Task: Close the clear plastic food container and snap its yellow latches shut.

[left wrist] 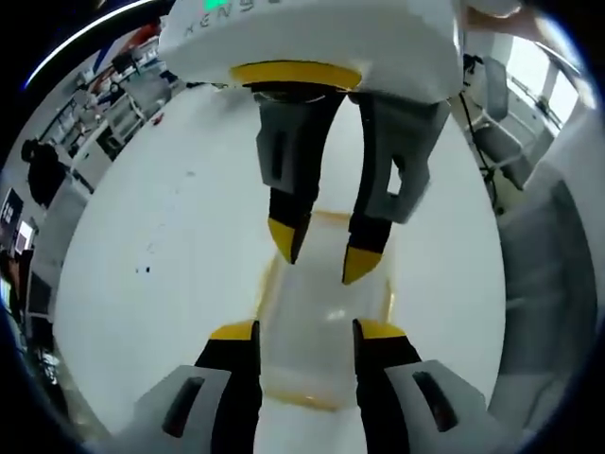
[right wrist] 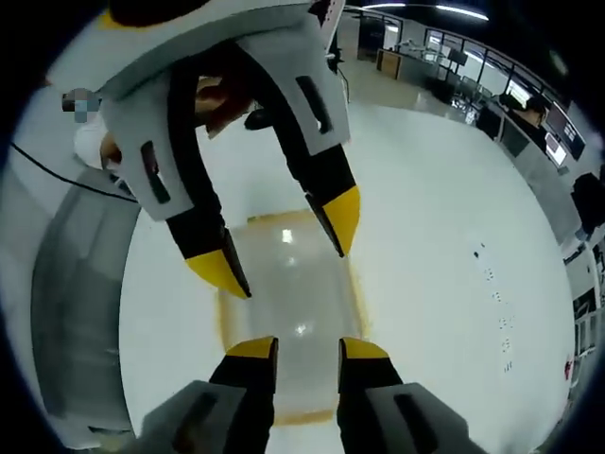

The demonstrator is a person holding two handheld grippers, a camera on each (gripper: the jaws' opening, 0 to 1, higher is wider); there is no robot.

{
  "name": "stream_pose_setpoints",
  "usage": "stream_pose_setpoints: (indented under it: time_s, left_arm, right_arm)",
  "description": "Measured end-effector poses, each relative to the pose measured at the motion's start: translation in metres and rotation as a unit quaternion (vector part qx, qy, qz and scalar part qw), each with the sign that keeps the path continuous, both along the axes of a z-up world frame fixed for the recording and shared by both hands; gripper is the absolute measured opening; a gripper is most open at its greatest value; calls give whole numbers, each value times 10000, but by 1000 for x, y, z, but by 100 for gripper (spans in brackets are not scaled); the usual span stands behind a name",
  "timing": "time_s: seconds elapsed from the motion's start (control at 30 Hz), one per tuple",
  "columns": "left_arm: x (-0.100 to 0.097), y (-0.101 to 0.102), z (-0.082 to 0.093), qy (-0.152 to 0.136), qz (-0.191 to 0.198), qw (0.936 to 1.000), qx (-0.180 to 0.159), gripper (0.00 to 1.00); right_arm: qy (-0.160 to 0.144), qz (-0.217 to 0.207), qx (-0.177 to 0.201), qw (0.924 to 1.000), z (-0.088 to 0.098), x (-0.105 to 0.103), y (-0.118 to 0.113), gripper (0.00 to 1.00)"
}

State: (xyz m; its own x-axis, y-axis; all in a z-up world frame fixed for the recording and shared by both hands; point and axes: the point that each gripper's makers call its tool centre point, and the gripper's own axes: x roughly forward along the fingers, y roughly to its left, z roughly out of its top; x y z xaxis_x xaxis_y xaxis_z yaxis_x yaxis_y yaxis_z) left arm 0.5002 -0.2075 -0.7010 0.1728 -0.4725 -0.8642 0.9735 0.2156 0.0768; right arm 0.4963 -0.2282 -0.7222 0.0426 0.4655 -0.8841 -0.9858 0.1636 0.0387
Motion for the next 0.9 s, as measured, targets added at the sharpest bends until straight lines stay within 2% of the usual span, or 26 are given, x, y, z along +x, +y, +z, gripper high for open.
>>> stream_pose_setpoints:
  time_s: [0.33,0.53,0.9]
  left_arm:
    - [-4,-1,-6,72,-19,10000,38,36]
    - [-10,0,-11,77,6,9999,75,36]
    - [-18,0,-14,92,89,9999,66,36]
  right_arm:
    - [25,10,126,9999,2,1,7,23]
    - [6,-136,235,9996,4,12,13,23]
    - [-2,-61,200,9998,4,18,15,23]
